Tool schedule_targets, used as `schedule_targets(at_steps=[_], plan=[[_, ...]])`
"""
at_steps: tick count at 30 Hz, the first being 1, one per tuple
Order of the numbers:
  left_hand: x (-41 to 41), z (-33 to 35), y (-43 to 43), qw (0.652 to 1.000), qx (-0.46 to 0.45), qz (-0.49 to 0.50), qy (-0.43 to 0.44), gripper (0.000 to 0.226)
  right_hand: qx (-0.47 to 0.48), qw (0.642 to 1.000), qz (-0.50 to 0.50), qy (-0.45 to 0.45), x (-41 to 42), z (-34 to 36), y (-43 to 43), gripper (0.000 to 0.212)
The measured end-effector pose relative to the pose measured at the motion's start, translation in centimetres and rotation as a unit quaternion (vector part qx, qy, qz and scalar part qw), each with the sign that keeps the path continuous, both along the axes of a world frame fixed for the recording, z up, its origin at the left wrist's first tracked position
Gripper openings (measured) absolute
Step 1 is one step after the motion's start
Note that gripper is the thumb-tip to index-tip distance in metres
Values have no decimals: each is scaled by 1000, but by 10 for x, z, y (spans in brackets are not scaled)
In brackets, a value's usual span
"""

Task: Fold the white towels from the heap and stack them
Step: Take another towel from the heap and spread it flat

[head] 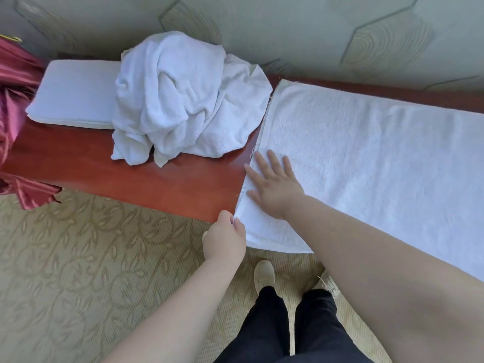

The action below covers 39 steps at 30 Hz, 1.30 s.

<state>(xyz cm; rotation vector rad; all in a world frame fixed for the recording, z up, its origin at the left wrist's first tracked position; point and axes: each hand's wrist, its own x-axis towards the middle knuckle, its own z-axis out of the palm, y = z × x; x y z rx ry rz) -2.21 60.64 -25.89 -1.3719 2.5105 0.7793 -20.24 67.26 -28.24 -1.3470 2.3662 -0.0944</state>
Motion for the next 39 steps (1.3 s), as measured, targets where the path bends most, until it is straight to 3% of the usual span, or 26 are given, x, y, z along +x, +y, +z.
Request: schedule_targets(at_steps=[4,8,12,15,17,20,27,31,32,35,37,39], plan=[[-1,3,-3,1000,-23,-8,-19,25,-93,993,-43,60,-29,18,-10,71],[2,3,0,996,-67,-15,-60,26,-29,991,38,127,-64,29,-27,56],[1,5,-6,983,-156,-50,-82,19,-2,986,104,133,-78,38,-46,37],[-12,-3,-3,968,-181,-162,58,19,33,978,133,154,-85,43,-59,32],[-22,-20,-1,930,-179,-289,140,24,62,969,166,174,-86,43,-64,31],[-25,-43,-9,896,-156,-408,84,53,81,952,213,203,-92,43,-67,30],[-28,-38,-9,904,-152,-400,-28,67,21,959,204,197,-96,30,-82,21],[-29,-33,-13,937,-140,-318,-42,81,-58,962,182,193,-103,13,-77,11],[-29,-32,-13,947,-132,-290,-52,86,-87,965,163,187,-108,10,-74,15],[-41,-19,-9,968,-132,-202,-66,91,-63,985,66,144,-120,6,-65,65],[-66,-18,-2,952,-156,-264,-6,87,-5,996,-12,91,-124,4,-61,94],[-88,-24,-7,921,-161,-355,19,82,-1,998,-48,48,-124,-2,-57,101]])
